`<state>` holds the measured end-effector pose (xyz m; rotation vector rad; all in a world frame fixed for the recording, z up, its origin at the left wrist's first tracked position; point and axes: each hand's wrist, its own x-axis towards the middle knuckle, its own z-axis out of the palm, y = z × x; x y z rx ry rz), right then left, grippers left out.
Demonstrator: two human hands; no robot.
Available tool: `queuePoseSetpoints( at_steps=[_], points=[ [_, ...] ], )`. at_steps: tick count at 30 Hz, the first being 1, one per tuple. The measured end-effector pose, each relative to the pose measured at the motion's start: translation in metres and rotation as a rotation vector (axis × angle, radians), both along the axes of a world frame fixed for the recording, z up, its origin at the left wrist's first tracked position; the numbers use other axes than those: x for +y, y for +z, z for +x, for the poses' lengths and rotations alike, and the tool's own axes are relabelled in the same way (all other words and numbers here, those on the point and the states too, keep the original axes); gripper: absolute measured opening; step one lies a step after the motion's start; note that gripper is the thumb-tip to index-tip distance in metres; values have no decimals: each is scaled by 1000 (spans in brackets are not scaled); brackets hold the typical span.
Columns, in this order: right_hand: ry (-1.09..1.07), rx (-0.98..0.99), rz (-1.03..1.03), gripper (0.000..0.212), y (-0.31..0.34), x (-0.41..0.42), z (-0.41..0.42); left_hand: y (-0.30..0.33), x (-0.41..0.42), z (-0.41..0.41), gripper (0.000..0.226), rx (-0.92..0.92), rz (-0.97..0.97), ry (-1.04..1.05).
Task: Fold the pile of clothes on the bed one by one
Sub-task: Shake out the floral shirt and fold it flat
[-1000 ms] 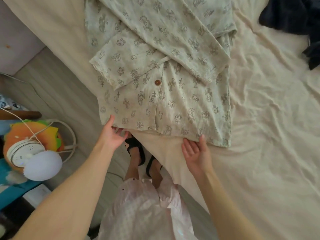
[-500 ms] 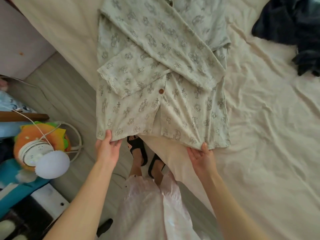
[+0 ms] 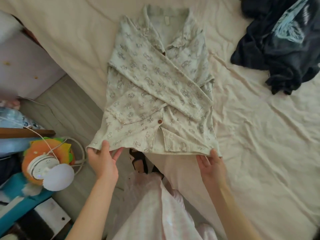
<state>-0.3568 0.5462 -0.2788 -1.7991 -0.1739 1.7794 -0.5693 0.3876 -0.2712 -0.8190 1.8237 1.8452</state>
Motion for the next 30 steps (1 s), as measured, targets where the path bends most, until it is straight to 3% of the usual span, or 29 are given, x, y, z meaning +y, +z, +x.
queuePoseSetpoints(
  at_steps=[5, 14, 17, 20, 23, 26, 28, 30],
  points=[
    [87, -21, 223, 14, 38, 66, -64, 37, 74, -54, 17, 170, 57, -83],
    [207, 85, 409, 10, 53, 263, -232, 45, 279, -224, 24, 207, 244, -158],
    [283, 171, 419, 32, 41, 319, -272, 30, 322, -271, 30, 196, 228, -372],
    [368, 139, 416, 35, 20, 331, -278, 1, 323, -288, 34, 240, 28, -549],
    [427, -67, 346, 25, -13, 300, -247, -35, 281, -271, 30, 368, -222, -645],
    [383, -272, 167, 25, -48, 246, -196, -67, 214, -242, 34, 397, -475, -563],
    [315, -333, -4, 37, -65, 215, -165, -82, 178, -225, 41, 240, -510, -448],
    [260, -250, -173, 59, -77, 198, -147, -92, 158, -211, 43, -39, -378, -362]
  ],
)
